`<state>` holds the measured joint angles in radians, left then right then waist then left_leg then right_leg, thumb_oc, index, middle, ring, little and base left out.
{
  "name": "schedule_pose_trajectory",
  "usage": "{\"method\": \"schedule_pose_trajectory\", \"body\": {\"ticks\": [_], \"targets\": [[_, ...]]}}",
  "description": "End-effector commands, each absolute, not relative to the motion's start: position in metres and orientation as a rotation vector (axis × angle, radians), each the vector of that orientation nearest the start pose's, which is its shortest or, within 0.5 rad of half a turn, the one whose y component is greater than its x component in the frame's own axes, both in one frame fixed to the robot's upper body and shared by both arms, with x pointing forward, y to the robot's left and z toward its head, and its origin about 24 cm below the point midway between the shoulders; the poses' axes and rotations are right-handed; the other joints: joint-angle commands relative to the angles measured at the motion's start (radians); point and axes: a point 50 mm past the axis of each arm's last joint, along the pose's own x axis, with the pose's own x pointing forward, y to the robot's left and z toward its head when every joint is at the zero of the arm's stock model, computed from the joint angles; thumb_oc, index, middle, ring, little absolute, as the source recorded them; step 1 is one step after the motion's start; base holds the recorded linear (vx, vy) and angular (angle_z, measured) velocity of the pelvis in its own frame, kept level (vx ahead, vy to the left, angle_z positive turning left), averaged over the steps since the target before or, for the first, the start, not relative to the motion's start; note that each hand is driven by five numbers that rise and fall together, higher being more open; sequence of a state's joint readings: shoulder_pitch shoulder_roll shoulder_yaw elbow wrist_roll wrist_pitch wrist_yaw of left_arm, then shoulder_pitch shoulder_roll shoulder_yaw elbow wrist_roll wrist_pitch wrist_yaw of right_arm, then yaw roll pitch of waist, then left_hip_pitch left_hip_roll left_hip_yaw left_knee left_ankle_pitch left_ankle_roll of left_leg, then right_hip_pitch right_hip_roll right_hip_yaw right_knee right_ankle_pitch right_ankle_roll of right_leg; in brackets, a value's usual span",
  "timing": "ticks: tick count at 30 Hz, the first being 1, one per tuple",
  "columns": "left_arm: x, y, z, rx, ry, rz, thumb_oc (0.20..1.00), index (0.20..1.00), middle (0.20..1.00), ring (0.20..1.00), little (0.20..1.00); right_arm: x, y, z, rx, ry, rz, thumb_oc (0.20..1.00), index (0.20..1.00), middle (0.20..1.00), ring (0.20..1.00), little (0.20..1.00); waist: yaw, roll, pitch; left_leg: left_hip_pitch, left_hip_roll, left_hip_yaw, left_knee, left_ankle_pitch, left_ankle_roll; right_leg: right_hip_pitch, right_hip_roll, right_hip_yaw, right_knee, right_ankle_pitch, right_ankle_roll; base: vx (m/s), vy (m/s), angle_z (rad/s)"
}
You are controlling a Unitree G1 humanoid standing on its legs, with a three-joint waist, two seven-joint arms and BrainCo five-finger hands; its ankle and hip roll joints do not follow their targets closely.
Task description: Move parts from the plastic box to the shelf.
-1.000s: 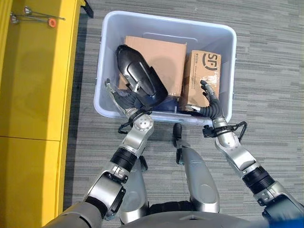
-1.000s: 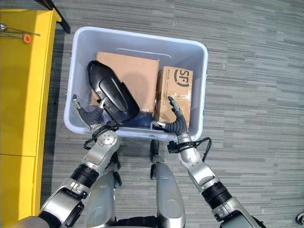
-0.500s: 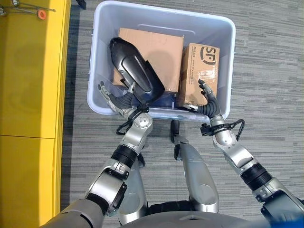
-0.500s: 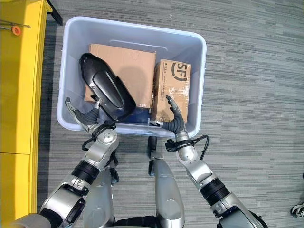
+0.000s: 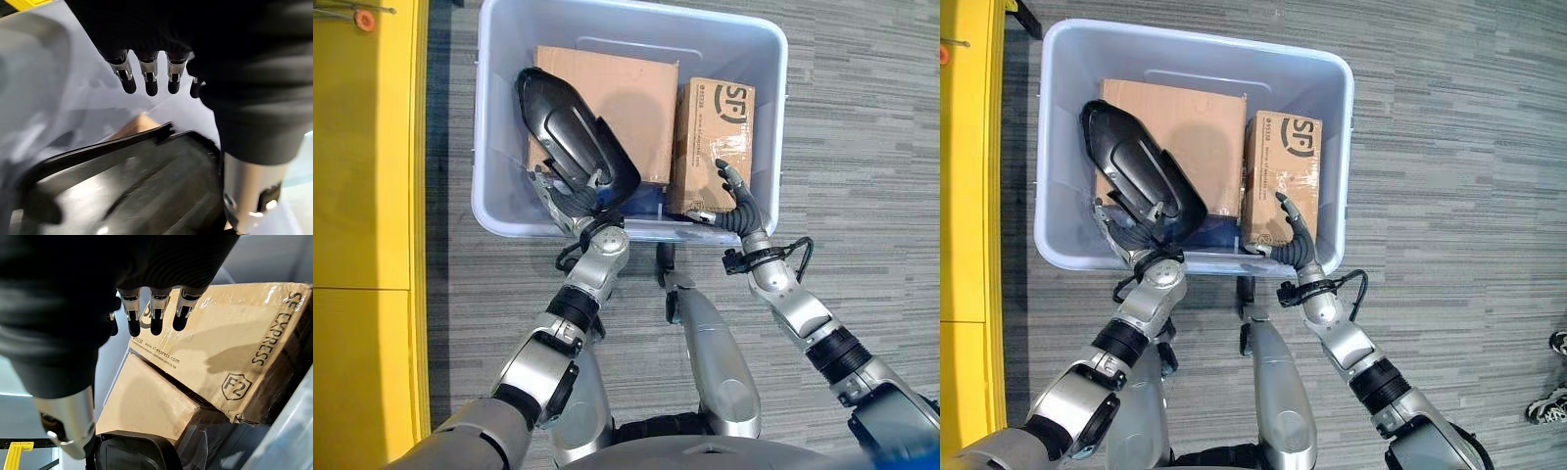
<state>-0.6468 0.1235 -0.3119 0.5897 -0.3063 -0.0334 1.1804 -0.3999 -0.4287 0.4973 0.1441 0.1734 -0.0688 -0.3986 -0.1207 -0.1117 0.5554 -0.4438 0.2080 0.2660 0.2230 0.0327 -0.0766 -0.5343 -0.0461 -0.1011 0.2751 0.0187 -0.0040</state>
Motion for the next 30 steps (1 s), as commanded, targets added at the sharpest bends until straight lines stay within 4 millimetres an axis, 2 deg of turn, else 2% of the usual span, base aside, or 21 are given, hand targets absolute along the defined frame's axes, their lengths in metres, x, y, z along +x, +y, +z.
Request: {"method": "schedule_pose_trajectory", "body": {"ticks": [1,5,11,16,30], "targets": [[0.343,0.123,0.088,-0.067,0.014,0.835,1.0,1.0,1.0,1.0,1.0,0.303,-0.109,0.114,-0.223,-0.314,0.109,1.0,1.0,1.0,1.0,1.0,0.002,-0.04,-0.035,-0.124,0.002,-0.031,0.082,0.03,-0.02,0.007,-0.054,-0.102,0.062,-0.056,0.045,0.0,0.0,0.0],[0.342,0.125,0.076,-0.142,0.114,0.875,1.0,1.0,1.0,1.0,1.0,0.304,-0.108,0.116,-0.216,-0.319,0.102,1.0,1.0,1.0,1.0,1.0,0.007,-0.046,-0.035,-0.147,-0.001,-0.041,0.084,0.033,-0.021,-0.011,-0.051,-0.107,0.064,-0.055,0.046,-0.02,-0.035,0.01],[0.342,0.126,0.069,-0.15,0.159,0.864,1.0,1.0,1.0,1.0,1.0,0.305,-0.106,0.119,-0.201,-0.327,0.09,1.0,1.0,1.0,1.0,1.0,0.011,-0.055,-0.035,-0.17,-0.001,-0.05,0.088,0.034,-0.022,-0.029,-0.051,-0.111,0.06,-0.048,0.047,0.0,-0.026,0.01],[0.345,0.126,0.071,-0.075,0.138,0.839,1.0,1.0,1.0,1.0,1.0,0.307,-0.105,0.121,-0.192,-0.329,0.086,1.0,1.0,1.0,1.0,1.0,0.009,-0.063,-0.035,-0.189,0.002,-0.053,0.098,0.03,-0.021,-0.049,-0.049,-0.109,0.072,-0.048,0.047,0.0,-0.01,0.01],[0.354,0.116,0.082,-0.035,0.121,0.74,1.0,1.0,1.0,1.0,1.0,0.313,-0.102,0.128,-0.187,-0.333,0.1,1.0,1.0,1.0,1.0,1.0,-0.007,-0.077,-0.035,-0.242,0.007,-0.054,0.125,0.027,-0.022,-0.103,-0.042,-0.102,0.09,-0.042,0.044,0.0,-0.007,0.0]]}}
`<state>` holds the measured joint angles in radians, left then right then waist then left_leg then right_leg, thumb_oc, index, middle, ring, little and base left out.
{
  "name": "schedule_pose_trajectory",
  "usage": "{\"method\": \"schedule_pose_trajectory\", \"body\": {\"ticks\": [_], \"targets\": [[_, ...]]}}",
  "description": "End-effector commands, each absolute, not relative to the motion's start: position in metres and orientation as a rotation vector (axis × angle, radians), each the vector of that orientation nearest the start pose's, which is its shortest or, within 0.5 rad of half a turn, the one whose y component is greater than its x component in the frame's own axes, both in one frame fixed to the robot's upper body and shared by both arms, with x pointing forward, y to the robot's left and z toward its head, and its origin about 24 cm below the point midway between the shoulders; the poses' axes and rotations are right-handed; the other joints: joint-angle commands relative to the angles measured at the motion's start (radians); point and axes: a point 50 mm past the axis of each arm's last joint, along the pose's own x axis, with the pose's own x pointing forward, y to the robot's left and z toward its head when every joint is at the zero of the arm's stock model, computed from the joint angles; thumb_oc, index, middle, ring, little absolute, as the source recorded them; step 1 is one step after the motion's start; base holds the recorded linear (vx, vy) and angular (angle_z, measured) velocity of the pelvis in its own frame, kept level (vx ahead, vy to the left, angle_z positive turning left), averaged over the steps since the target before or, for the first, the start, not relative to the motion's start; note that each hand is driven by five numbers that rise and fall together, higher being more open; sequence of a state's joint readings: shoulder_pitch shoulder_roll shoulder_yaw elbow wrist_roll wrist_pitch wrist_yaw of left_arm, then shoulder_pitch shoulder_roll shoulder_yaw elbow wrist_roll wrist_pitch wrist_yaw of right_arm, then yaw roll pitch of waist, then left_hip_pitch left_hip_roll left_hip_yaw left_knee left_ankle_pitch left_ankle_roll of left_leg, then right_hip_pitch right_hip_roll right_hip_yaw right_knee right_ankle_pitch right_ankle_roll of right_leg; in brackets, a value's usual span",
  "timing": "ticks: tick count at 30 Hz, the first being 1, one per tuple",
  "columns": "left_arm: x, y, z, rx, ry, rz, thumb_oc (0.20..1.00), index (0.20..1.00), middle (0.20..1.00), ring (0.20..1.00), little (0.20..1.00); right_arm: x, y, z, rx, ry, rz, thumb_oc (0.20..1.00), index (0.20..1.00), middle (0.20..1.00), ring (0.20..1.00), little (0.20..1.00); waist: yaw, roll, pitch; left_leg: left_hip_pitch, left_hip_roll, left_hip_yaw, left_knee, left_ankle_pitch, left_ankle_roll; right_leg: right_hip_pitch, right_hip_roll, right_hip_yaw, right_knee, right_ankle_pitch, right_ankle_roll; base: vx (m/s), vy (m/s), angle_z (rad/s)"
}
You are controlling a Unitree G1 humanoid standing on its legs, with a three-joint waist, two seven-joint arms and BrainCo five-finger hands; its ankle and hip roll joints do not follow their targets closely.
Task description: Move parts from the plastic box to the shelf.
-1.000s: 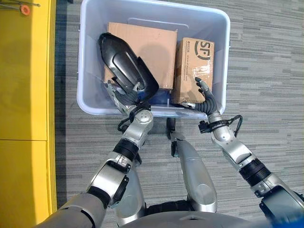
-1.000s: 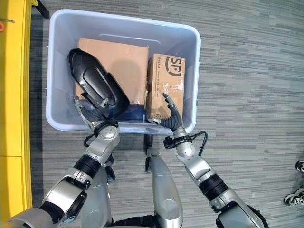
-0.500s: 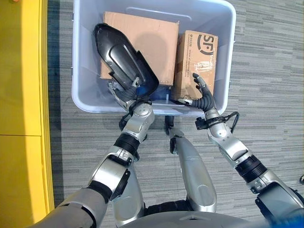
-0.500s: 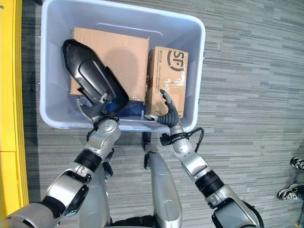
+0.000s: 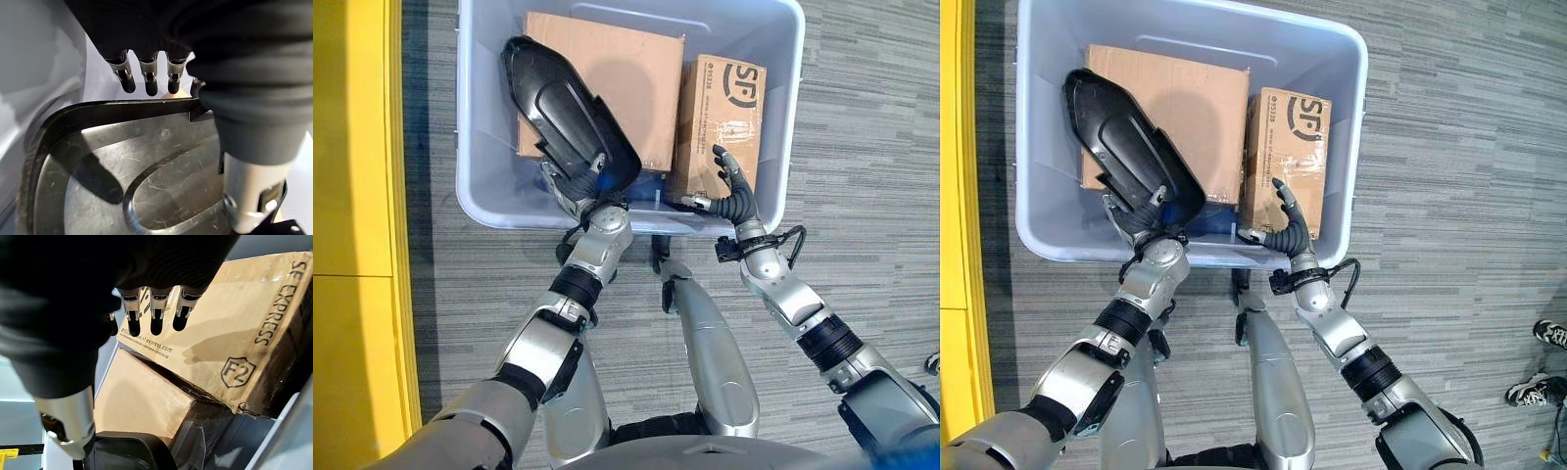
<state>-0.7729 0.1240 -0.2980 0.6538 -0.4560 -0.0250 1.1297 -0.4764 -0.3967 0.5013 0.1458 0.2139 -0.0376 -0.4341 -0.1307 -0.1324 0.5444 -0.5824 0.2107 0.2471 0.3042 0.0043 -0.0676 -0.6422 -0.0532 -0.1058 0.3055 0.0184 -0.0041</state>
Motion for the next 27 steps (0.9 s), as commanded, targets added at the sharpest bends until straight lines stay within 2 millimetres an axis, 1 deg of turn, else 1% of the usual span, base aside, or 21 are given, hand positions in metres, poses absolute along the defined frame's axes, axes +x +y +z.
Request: {"method": "schedule_pose_trajectory", "body": {"ticks": [1,7,12,16,19,27], "targets": [[0.355,0.114,0.083,-0.027,0.133,0.726,1.0,1.0,1.0,1.0,1.0,0.313,-0.101,0.13,-0.187,-0.337,0.101,1.0,1.0,1.0,1.0,1.0,0.002,-0.058,-0.024,-0.11,0.006,-0.034,0.045,0.057,-0.032,-0.002,-0.035,-0.097,0.06,-0.04,0.045,0.0,0.0,0.0],[0.356,0.116,0.083,-0.019,0.163,0.773,1.0,1.0,1.0,1.0,1.0,0.315,-0.101,0.134,-0.188,-0.339,0.104,1.0,1.0,1.0,1.0,1.0,-0.005,-0.06,-0.024,-0.132,0.007,-0.032,0.05,0.059,-0.035,-0.026,-0.034,-0.096,0.064,-0.038,0.045,0.0,0.0,0.0],[0.357,0.12,0.085,0.053,0.151,0.813,1.0,1.0,1.0,1.0,1.0,0.316,-0.099,0.136,-0.179,-0.339,0.114,1.0,1.0,1.0,1.0,1.0,-0.004,-0.063,-0.024,-0.151,0.009,-0.034,0.053,0.062,-0.038,-0.041,-0.034,-0.099,0.063,-0.035,0.045,0.0,-0.022,-0.01],[0.357,0.126,0.086,0.121,0.149,0.856,1.0,1.0,1.0,1.0,1.0,0.317,-0.096,0.138,-0.171,-0.345,0.124,1.0,1.0,1.0,1.0,1.0,-0.004,-0.064,-0.024,-0.163,0.009,-0.037,0.058,0.064,-0.039,-0.055,-0.031,-0.096,0.072,-0.035,0.045,0.01,-0.037,0.0],[0.358,0.132,0.087,0.126,0.157,0.902,1.0,1.0,1.0,1.0,1.0,0.318,-0.094,0.14,-0.169,-0.348,0.128,1.0,1.0,1.0,1.0,1.0,-0.004,-0.063,-0.024,-0.168,0.008,-0.039,0.059,0.064,-0.04,-0.06,-0.03,-0.096,0.075,-0.037,0.043,0.0,-0.012,0.0],[0.363,0.142,0.093,0.189,0.142,0.942,1.0,1.0,1.0,1.0,1.0,0.32,-0.09,0.139,-0.157,-0.347,0.128,1.0,1.0,1.0,1.0,1.0,-0.001,-0.058,-0.024,-0.181,0.007,-0.047,0.069,0.066,-0.044,-0.071,-0.029,-0.092,0.086,-0.042,0.038,0.02,-0.03,-0.01]]}}
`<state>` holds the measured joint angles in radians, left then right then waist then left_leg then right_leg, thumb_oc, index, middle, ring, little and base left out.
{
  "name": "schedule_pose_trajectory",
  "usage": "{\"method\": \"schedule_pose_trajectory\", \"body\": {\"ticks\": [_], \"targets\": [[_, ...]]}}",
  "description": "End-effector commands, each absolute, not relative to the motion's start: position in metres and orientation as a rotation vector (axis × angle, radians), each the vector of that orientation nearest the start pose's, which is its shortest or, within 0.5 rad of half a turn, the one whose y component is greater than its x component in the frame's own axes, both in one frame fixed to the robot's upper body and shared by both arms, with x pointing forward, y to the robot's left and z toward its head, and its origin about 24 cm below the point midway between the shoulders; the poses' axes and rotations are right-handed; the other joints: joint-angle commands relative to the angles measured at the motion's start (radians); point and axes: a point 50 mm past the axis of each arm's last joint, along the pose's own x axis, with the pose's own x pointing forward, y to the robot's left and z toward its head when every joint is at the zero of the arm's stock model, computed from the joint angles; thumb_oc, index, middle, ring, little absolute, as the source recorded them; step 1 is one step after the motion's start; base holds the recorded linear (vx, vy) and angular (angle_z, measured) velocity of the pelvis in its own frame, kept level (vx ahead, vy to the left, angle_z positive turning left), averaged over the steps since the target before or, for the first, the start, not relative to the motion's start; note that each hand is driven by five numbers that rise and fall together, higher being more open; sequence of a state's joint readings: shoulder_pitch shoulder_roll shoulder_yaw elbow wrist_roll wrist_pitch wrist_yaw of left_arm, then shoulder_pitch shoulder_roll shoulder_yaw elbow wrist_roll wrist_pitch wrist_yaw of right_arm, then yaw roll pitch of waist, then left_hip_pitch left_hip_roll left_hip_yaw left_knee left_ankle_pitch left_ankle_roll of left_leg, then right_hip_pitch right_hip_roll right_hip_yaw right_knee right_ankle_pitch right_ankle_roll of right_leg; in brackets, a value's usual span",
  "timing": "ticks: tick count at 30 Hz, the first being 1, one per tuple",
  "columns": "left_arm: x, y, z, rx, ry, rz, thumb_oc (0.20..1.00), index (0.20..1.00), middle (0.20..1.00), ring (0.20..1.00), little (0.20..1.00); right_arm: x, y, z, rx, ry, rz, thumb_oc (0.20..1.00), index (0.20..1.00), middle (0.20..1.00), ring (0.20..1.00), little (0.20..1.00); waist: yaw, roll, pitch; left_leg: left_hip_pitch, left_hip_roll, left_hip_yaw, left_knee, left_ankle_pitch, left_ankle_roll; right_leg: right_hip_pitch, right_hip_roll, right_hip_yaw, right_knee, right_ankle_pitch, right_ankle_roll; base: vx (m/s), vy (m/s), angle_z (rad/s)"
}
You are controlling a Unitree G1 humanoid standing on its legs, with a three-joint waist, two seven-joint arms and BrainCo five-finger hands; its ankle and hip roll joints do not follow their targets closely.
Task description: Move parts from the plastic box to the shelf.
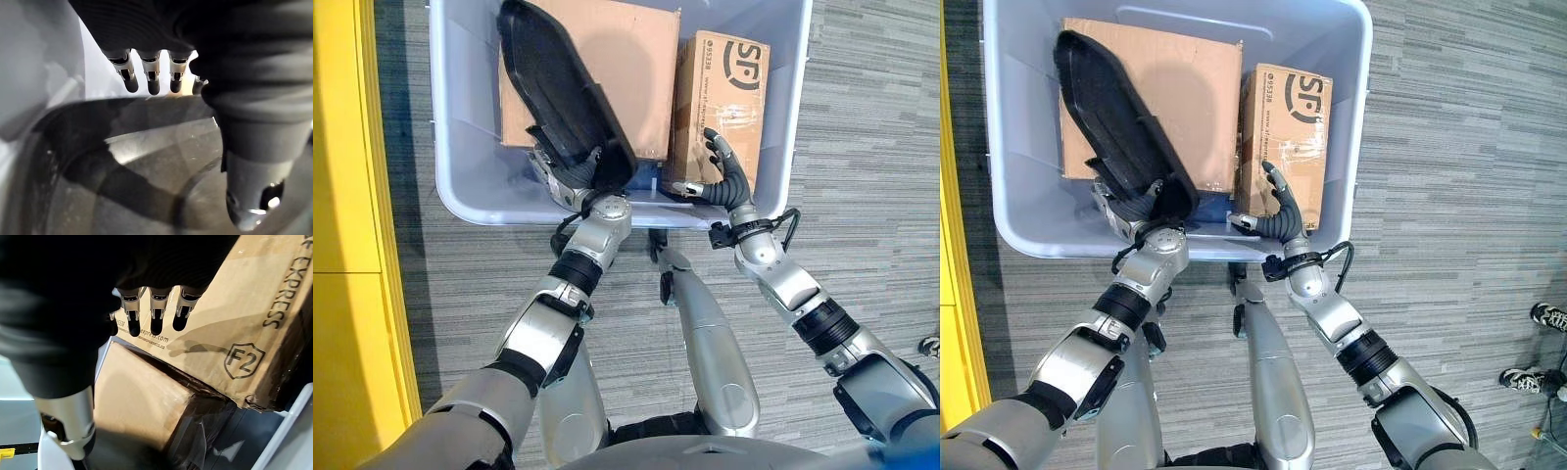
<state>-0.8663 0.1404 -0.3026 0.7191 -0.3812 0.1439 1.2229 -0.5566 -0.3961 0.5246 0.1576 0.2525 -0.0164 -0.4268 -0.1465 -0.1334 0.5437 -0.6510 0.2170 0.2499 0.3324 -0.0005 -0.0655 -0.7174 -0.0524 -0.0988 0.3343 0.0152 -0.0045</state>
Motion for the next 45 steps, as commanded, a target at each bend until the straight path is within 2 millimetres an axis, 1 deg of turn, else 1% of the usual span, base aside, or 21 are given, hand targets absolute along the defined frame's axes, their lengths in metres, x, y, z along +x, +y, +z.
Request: {"method": "schedule_pose_trajectory", "body": {"ticks": [1,3,7,8,9,15,27,32,35,37,38,39,41,42,43,45], "targets": [[0.363,0.142,0.094,0.194,0.138,0.94,1.0,1.0,1.0,1.0,1.0,0.32,-0.09,0.14,-0.157,-0.347,0.127,1.0,1.0,1.0,1.0,1.0,0.014,-0.057,-0.024,-0.114,0.001,-0.051,0.042,0.071,-0.046,0.002,-0.029,-0.097,0.06,-0.039,0.038,0.02,-0.031,-0.01],[0.364,0.141,0.097,0.192,0.141,0.946,1.0,1.0,1.0,1.0,1.0,0.321,-0.089,0.142,-0.155,-0.352,0.123,1.0,1.0,1.0,1.0,1.0,0.013,-0.054,-0.024,-0.123,-0.001,-0.053,0.039,0.078,-0.045,-0.009,-0.027,-0.096,0.061,-0.035,0.036,0.0,-0.018,-0.01],[0.365,0.146,0.099,0.215,0.128,0.966,1.0,1.0,1.0,1.0,1.0,0.322,-0.09,0.143,-0.156,-0.351,0.119,1.0,1.0,1.0,1.0,1.0,0.013,-0.05,-0.024,-0.136,-0.002,-0.057,0.047,0.078,-0.047,-0.019,-0.025,-0.092,0.067,-0.037,0.033,0.0,0.0,0.0],[0.365,0.148,0.099,0.224,0.13,0.966,0.473,0.473,0.473,0.473,0.473,0.322,-0.09,0.142,-0.155,-0.351,0.115,1.0,1.0,1.0,1.0,1.0,0.013,-0.048,-0.024,-0.133,-0.002,-0.056,0.051,0.071,-0.047,-0.018,-0.025,-0.09,0.072,-0.045,0.033,0.03,-0.02,-0.03],[0.365,0.148,0.097,0.227,0.135,0.964,0.2,0.2,0.2,0.2,0.2,0.322,-0.089,0.142,-0.154,-0.35,0.113,1.0,1.0,1.0,1.0,1.0,0.013,-0.047,-0.024,-0.135,-0.002,-0.057,0.052,0.071,-0.048,-0.02,-0.025,-0.088,0.073,-0.045,0.033,0.02,-0.015,-0.04],[0.364,0.152,0.094,0.233,0.144,0.963,0.2,0.2,0.2,0.2,0.2,0.322,-0.089,0.141,-0.151,-0.354,0.107,1.0,1.0,1.0,1.0,1.0,0.012,-0.041,-0.024,-0.149,-0.004,-0.058,0.055,0.071,-0.047,-0.039,-0.025,-0.081,0.081,-0.045,0.034,0.0,0.0,0.0],[0.37,0.147,0.104,0.185,0.146,0.947,0.2,0.2,0.2,0.2,0.2,0.326,-0.09,0.148,-0.149,-0.366,0.093,1.0,1.0,1.0,1.0,1.0,0.006,-0.039,-0.024,-0.187,-0.008,-0.058,0.059,0.081,-0.047,-0.075,-0.025,-0.08,0.08,-0.031,0.033,0.0,0.0,0.0],[0.371,0.147,0.107,0.147,0.163,0.985,0.2,0.2,0.2,0.2,0.2,0.329,-0.088,0.151,-0.141,-0.362,0.087,1.0,1.0,1.0,1.0,1.0,0.004,-0.045,-0.024,-0.203,-0.008,-0.063,0.065,0.082,-0.051,-0.091,-0.024,-0.08,0.08,-0.026,0.033,-0.01,-0.03,0.0],[0.372,0.151,0.111,0.141,0.147,1.01,0.2,0.2,0.2,0.2,0.2,0.329,-0.088,0.151,-0.138,-0.361,0.083,1.0,1.0,1.0,1.0,1.0,0.002,-0.047,-0.024,-0.207,-0.007,-0.063,0.065,0.084,-0.053,-0.095,-0.023,-0.079,0.075,-0.022,0.033,-0.01,-0.048,-0.01],[0.373,0.156,0.116,0.131,0.099,1.032,0.2,0.2,0.2,0.2,0.2,0.329,-0.088,0.15,-0.139,-0.365,0.084,1.0,1.0,1.0,1.0,1.0,0.001,-0.046,-0.024,-0.204,-0.005,-0.062,0.065,0.083,-0.054,-0.095,-0.022,-0.077,0.078,-0.024,0.031,0.0,0.0,0.0],[0.372,0.156,0.114,0.132,0.103,1.033,0.2,0.2,0.2,0.2,0.2,0.329,-0.088,0.148,-0.139,-0.361,0.085,1.0,1.0,1.0,1.0,1.0,0.001,-0.047,-0.024,-0.198,-0.004,-0.061,0.069,0.076,-0.055,-0.088,-0.023,-0.076,0.08,-0.03,0.032,0.0,0.0,0.0],[0.374,0.158,0.123,0.127,0.03,1.032,0.2,0.2,0.2,0.2,0.2,0.328,-0.088,0.149,-0.14,-0.368,0.086,1.0,1.0,1.0,1.0,1.0,0.0,-0.043,-0.024,-0.196,-0.003,-0.058,0.064,0.082,-0.054,-0.089,-0.022,-0.075,0.08,-0.028,0.029,0.0,0.0,0.0],[0.375,0.16,0.135,0.12,-0.061,1.04,0.2,0.2,0.2,0.2,0.2,0.327,-0.089,0.148,-0.154,-0.372,0.091,1.0,1.0,1.0,1.0,1.0,-0.001,-0.036,-0.024,-0.174,-0.003,-0.054,0.064,0.074,-0.055,-0.069,-0.023,-0.069,0.086,-0.041,0.027,0.0,0.0,0.0],[0.375,0.16,0.14,0.116,-0.086,1.041,0.2,0.2,0.2,0.2,0.2,0.327,-0.09,0.149,-0.16,-0.38,0.089,1.0,1.0,1.0,1.0,1.0,-0.001,-0.033,-0.024,-0.174,-0.003,-0.053,0.059,0.082,-0.054,-0.071,-0.022,-0.069,0.084,-0.036,0.026,-0.01,0.052,-0.05],[0.375,0.162,0.15,0.117,-0.161,1.047,0.2,0.2,0.2,0.2,0.2,0.326,-0.092,0.148,-0.163,-0.379,0.088,1.0,1.0,1.0,1.0,1.0,-0.002,-0.026,-0.024,-0.153,-0.003,-0.051,0.062,0.073,-0.055,-0.052,-0.024,-0.065,0.09,-0.048,0.024,-0.01,0.055,-0.09],[0.374,0.163,0.161,0.104,-0.233,1.057,0.2,0.2,0.2,0.2,0.2,0.325,-0.094,0.148,-0.178,-0.384,0.086,1.0,1.0,1.0,1.0,1.0,-0.001,-0.015,-0.024,-0.124,-0.003,-0.048,0.054,0.072,-0.054,-0.028,-0.025,-0.061,0.093,-0.058,0.022,0.0,0.067,-0.04]]}}
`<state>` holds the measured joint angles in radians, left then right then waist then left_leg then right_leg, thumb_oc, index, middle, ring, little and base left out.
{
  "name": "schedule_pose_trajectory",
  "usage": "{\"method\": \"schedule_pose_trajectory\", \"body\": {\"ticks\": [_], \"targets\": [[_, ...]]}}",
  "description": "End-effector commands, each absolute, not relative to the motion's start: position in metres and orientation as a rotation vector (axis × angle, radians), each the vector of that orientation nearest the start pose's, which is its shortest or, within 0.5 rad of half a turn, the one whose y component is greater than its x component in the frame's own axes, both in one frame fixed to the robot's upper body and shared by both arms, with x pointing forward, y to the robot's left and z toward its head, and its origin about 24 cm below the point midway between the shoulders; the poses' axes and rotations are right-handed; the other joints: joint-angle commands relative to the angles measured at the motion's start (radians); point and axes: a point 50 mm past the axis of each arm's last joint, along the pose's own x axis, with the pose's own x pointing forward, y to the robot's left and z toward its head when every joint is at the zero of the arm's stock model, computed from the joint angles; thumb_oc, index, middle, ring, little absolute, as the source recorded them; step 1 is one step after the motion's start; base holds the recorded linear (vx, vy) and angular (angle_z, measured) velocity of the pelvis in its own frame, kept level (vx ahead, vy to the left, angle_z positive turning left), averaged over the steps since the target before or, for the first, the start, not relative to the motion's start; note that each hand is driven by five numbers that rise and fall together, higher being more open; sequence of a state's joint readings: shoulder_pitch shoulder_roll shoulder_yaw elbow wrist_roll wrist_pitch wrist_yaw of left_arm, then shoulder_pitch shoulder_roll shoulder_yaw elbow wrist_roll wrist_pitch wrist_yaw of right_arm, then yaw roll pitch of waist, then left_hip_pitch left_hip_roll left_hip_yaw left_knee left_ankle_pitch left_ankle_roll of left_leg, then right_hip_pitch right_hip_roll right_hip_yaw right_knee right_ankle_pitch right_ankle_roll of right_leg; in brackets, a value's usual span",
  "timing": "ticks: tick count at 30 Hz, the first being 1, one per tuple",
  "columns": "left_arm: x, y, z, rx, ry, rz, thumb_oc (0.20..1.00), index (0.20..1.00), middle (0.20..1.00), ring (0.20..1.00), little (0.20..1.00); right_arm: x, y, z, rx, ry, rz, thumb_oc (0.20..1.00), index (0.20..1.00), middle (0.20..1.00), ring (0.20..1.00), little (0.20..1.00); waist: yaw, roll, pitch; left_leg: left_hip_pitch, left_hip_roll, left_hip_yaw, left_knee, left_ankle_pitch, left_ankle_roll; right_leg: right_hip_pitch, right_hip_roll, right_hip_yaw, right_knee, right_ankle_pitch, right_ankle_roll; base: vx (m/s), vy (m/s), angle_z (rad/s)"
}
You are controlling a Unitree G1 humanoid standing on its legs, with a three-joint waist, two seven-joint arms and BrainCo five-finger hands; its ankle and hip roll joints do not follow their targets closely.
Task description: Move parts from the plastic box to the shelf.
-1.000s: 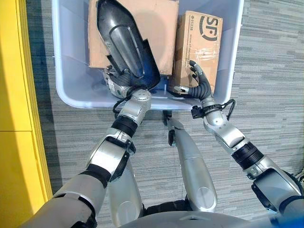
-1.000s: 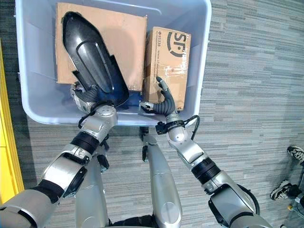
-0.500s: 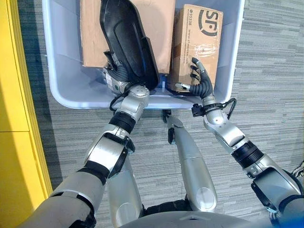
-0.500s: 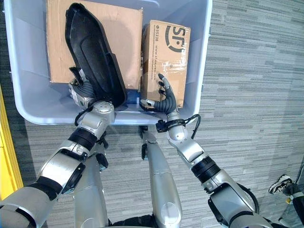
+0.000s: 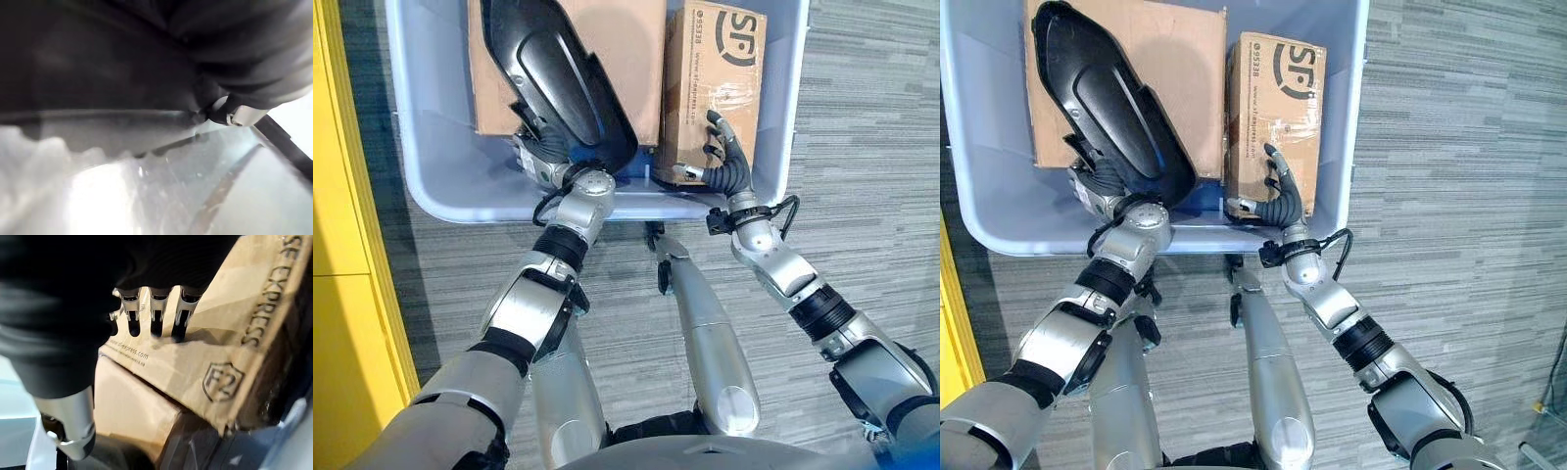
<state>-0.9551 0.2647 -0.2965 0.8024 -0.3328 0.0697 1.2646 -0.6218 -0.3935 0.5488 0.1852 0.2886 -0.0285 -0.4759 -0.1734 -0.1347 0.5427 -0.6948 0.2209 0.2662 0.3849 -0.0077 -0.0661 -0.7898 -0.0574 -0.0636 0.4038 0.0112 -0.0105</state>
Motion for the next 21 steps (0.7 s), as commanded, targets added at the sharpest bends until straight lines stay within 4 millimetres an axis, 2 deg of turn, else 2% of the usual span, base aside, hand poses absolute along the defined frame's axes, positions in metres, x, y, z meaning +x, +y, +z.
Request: {"method": "schedule_pose_trajectory", "body": {"ticks": [1,4,5,6,14,18,21], "targets": [[0.373,0.164,0.164,0.104,-0.262,1.062,0.2,0.2,0.2,0.2,0.2,0.325,-0.094,0.148,-0.182,-0.387,0.086,1.0,1.0,1.0,1.0,1.0,0.026,-0.011,-0.023,-0.072,-0.007,-0.063,-0.003,0.08,-0.053,0.05,-0.02,-0.096,0.023,-0.056,0.027,0.0,0.04,0.01],[0.374,0.163,0.166,0.102,-0.266,1.062,0.2,0.2,0.2,0.2,0.2,0.325,-0.094,0.15,-0.182,-0.391,0.085,1.0,1.0,1.0,1.0,1.0,0.026,-0.011,-0.023,-0.077,-0.006,-0.063,-0.007,0.087,-0.052,0.045,-0.019,-0.096,0.02,-0.049,0.026,-0.01,0.036,0.01],[0.368,0.168,0.183,0.059,-0.391,1.102,0.2,0.2,0.2,0.2,0.2,0.321,-0.097,0.146,-0.213,-0.401,0.091,1.0,1.0,1.0,1.0,1.0,0.025,0.011,-0.023,-0.007,-0.004,-0.051,-0.024,0.079,-0.052,0.107,-0.027,-0.099,0.018,-0.071,0.022,-0.03,0.143,0.03],[0.366,0.17,0.189,0.048,-0.436,1.119,0.2,0.2,0.2,0.2,0.2,0.319,-0.099,0.145,-0.226,-0.405,0.092,1.0,1.0,1.0,1.0,1.0,0.026,0.019,-0.023,0.023,-0.005,-0.048,-0.034,0.079,-0.051,0.135,-0.031,-0.103,0.012,-0.077,0.02,-0.04,0.156,-0.03],[0.359,0.182,0.216,0.03,-0.592,1.174,0.2,0.2,0.2,0.2,0.2,0.309,-0.104,0.135,-0.281,-0.425,0.113,1.0,1.0,1.0,1.0,1.0,0.028,0.057,-0.023,0.193,0.003,-0.034,-0.089,0.077,-0.045,0.301,-0.042,-0.124,-0.017,-0.111,0.008,-0.01,0.067,-0.03],[0.359,0.184,0.225,0.043,-0.634,1.15,0.2,0.2,0.2,0.2,0.2,0.308,-0.105,0.131,-0.289,-0.414,0.117,1.0,1.0,1.0,1.0,1.0,0.031,0.07,-0.023,0.248,0.008,-0.035,-0.112,0.086,-0.043,0.359,-0.038,-0.13,-0.028,-0.118,0.002,0.0,0.013,0.0],[0.358,0.185,0.225,0.05,-0.645,1.125,0.2,0.2,0.2,0.2,0.2,0.307,-0.108,0.125,-0.297,-0.404,0.116,1.0,1.0,1.0,1.0,1.0,0.035,0.078,-0.032,0.281,0.009,-0.038,-0.127,0.089,-0.041,0.396,-0.037,-0.135,-0.035,-0.126,0.0,0.02,0.018,0.06]]}}
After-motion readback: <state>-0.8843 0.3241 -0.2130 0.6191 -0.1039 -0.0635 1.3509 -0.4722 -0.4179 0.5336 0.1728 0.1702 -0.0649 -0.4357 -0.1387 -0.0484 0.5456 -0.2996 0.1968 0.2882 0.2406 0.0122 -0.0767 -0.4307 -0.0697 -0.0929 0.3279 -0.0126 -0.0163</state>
